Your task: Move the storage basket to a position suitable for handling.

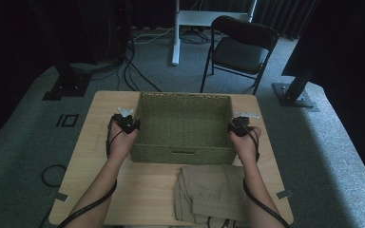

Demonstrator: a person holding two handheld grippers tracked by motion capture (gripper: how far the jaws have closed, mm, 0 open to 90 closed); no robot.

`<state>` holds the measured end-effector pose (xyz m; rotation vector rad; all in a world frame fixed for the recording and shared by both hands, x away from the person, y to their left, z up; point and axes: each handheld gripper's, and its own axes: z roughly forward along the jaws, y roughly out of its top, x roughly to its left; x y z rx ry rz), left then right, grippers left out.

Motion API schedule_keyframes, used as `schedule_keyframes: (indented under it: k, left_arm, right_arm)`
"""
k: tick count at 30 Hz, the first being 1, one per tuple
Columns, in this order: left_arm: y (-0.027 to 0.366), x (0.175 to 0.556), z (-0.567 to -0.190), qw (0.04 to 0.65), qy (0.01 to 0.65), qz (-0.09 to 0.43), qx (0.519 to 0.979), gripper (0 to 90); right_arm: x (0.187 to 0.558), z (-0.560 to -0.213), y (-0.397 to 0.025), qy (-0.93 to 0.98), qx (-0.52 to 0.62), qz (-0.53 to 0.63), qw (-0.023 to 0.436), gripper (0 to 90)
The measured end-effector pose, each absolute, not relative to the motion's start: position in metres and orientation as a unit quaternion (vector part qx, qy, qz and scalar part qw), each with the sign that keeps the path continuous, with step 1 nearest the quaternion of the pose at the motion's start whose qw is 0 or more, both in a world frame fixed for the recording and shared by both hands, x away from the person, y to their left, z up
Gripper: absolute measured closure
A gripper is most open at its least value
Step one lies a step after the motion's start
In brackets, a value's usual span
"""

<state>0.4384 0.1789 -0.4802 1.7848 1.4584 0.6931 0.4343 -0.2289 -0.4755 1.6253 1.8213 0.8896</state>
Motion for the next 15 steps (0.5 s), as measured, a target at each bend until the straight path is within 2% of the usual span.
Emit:
schedule_keyframes:
  k: [15]
  left_arm:
    - [0.154, 0.441, -0.48, 0.364, 0.56, 0.262, 0.697, 80.1]
  right_arm:
    - [0.434, -0.476, -0.256, 0.67, 0.607, 0.332, 0.268, 78.5]
